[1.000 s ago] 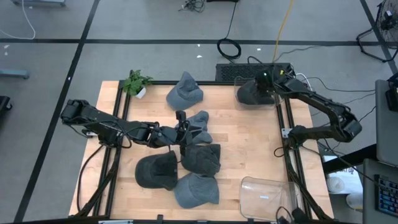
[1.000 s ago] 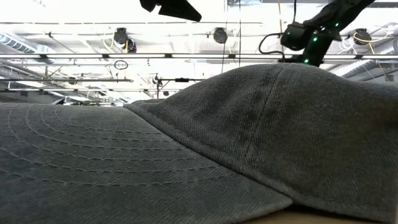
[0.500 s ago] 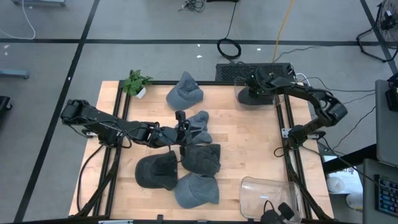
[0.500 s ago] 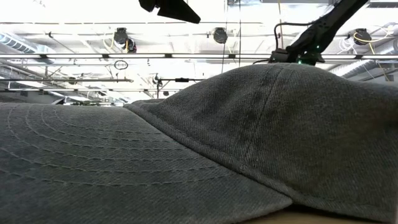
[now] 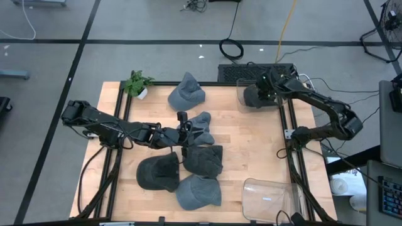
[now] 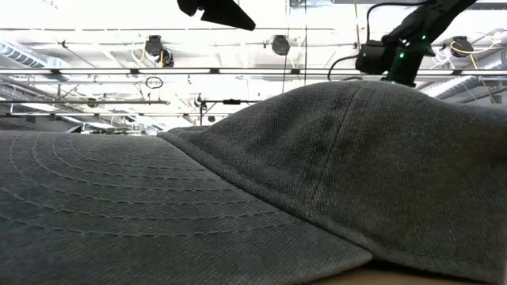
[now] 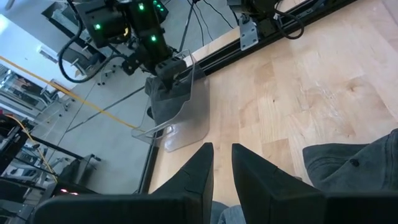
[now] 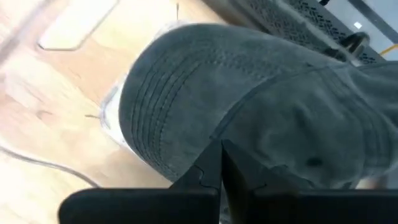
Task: Pick & Place hat
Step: Put the top black cap into the top transparent bin, then put the right black cap into the top transparent bin
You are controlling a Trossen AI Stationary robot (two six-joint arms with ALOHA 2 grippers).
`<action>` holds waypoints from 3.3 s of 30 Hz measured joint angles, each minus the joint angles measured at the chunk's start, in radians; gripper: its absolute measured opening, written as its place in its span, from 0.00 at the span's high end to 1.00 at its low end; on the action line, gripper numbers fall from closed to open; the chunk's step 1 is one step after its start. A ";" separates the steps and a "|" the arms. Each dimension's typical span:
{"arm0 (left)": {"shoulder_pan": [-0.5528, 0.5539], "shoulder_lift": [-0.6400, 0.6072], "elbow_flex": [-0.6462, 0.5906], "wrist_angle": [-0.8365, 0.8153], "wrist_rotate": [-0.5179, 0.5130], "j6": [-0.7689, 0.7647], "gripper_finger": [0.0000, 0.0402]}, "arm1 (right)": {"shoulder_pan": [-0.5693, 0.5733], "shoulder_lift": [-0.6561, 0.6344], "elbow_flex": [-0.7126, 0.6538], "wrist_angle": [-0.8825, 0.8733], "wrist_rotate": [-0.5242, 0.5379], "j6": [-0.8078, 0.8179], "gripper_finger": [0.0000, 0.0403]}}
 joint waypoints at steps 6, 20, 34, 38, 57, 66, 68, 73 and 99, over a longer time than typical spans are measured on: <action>0.000 0.000 0.000 0.000 0.000 -0.005 0.83 | -0.027 0.127 -0.014 0.019 0.006 -0.007 1.00; 0.000 0.000 0.000 -0.005 0.000 -0.019 0.83 | -0.020 0.026 -0.005 0.066 -0.014 0.022 1.00; 0.000 0.000 0.000 -0.008 0.000 -0.022 0.83 | -0.034 0.274 0.006 0.140 0.010 -0.002 1.00; 0.000 0.000 0.000 -0.008 0.001 -0.033 0.83 | -0.028 0.317 0.005 0.138 0.006 -0.001 1.00; 0.006 0.000 0.000 0.005 0.001 -0.027 0.83 | 0.135 -0.147 -0.018 0.332 -0.491 0.058 1.00; 0.013 0.000 0.000 0.006 0.001 -0.034 0.83 | 0.544 -0.220 -0.201 0.838 -0.703 0.070 0.85; 0.012 0.000 0.000 0.003 0.001 -0.035 0.83 | 0.670 -0.203 -0.236 0.945 -0.654 0.060 0.74; 0.013 0.000 0.000 0.001 0.001 -0.035 0.83 | 0.986 -0.117 -0.274 0.955 -0.254 -0.153 0.45; 0.015 0.000 0.000 0.000 0.001 -0.103 0.83 | 1.286 0.304 -0.011 0.628 0.133 -0.316 0.34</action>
